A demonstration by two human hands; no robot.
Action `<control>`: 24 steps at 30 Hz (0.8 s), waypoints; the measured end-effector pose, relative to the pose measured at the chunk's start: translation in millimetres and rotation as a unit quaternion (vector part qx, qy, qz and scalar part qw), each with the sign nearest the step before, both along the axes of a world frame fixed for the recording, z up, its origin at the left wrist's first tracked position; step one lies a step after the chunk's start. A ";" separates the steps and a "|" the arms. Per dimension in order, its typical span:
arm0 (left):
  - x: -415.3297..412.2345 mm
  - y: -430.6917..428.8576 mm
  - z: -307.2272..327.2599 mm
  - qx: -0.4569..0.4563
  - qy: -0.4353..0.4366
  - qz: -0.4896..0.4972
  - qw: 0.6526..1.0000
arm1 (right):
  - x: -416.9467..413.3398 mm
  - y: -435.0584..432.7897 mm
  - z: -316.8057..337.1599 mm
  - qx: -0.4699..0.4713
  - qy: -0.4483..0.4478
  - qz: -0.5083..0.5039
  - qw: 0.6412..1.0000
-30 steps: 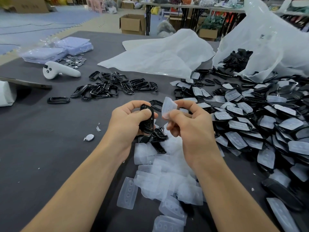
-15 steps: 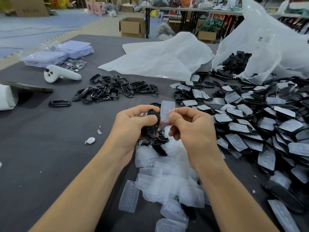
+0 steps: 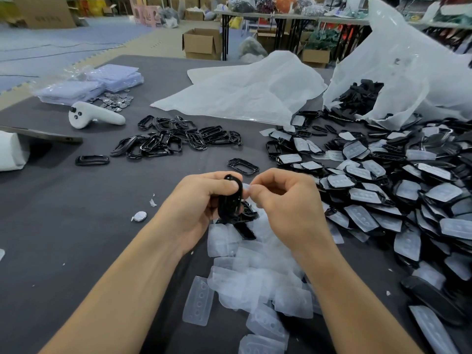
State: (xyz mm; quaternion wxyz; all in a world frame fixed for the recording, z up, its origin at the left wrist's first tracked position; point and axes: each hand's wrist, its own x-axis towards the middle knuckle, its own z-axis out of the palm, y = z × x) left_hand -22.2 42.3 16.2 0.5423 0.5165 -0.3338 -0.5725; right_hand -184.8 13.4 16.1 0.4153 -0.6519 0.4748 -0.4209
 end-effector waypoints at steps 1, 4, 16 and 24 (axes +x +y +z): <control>-1.5 0.9 0.7 0.002 0.003 0.001 1.000 | 0.9 0.2 0.7 0.024 -0.036 0.006 0.999; -5.3 2.6 2.0 0.009 0.025 0.009 1.000 | 2.1 2.1 2.2 0.074 -0.131 0.008 0.989; -12.0 2.5 2.3 0.010 0.046 0.054 0.997 | 4.7 -0.1 6.9 0.117 -0.286 -0.047 0.950; -17.6 1.5 -10.0 -0.042 -0.188 0.108 0.975 | -10.8 -6.1 12.9 0.137 -0.285 0.017 0.949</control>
